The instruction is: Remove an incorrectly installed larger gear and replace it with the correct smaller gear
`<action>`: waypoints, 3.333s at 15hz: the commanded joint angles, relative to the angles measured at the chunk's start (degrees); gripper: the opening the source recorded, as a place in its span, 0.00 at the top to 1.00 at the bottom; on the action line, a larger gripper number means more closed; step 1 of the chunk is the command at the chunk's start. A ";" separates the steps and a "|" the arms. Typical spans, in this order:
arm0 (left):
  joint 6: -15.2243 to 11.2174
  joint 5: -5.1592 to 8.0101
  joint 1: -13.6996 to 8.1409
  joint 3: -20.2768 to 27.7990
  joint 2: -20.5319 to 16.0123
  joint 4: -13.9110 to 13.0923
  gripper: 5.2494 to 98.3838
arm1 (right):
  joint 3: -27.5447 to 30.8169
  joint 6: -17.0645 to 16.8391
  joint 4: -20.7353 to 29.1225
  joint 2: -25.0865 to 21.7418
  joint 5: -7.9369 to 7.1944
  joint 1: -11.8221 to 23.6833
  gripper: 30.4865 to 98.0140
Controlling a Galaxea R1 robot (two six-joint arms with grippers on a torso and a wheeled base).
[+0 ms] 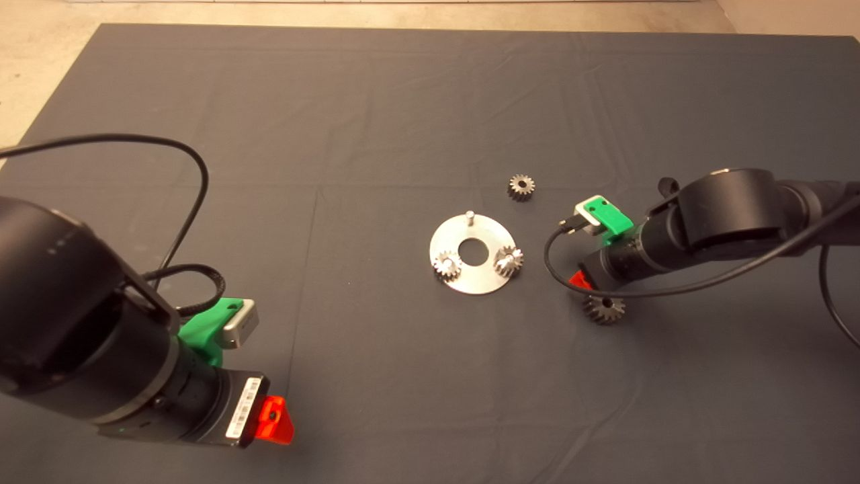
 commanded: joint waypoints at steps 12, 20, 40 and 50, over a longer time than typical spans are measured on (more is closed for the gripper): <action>-0.06 0.02 -0.36 0.75 0.00 -0.47 0.01 | -5.83 0.38 -1.22 2.85 -2.78 5.66 0.23; -0.06 0.11 -0.36 0.75 0.00 -0.47 0.01 | -11.44 -0.32 -1.48 6.45 1.43 5.84 0.23; -0.04 0.20 -0.36 0.75 0.00 -0.40 0.01 | -19.85 -0.15 -8.60 10.99 6.35 5.22 0.23; -0.06 0.20 -0.36 0.75 -0.09 -0.39 0.01 | -23.31 -0.06 -8.31 13.13 13.82 5.22 0.23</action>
